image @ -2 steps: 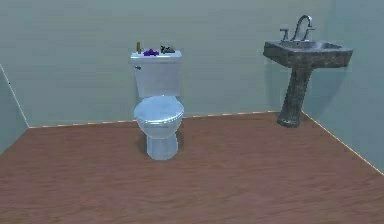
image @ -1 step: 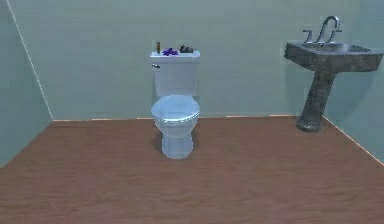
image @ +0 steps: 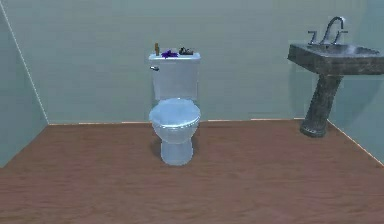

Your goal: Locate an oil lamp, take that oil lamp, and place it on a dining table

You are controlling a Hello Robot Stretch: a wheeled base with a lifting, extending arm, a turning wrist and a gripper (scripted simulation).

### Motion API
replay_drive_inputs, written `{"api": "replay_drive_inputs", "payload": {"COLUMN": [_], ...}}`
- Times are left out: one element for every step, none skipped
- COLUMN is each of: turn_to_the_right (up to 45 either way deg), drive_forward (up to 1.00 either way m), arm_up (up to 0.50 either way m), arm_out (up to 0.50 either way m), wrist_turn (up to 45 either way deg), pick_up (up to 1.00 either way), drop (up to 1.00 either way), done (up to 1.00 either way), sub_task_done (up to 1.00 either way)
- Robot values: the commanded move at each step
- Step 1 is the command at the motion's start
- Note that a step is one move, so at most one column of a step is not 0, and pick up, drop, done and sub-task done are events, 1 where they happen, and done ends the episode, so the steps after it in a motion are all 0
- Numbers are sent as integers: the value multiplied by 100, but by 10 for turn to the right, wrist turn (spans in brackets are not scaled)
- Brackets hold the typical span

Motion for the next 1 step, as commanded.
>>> {"api": "replay_drive_inputs", "payload": {"turn_to_the_right": [450], "drive_forward": [0], "arm_up": [0], "arm_out": [0], "wrist_turn": [0], "pick_up": [0], "drop": [0], "done": [0], "sub_task_done": [0]}}
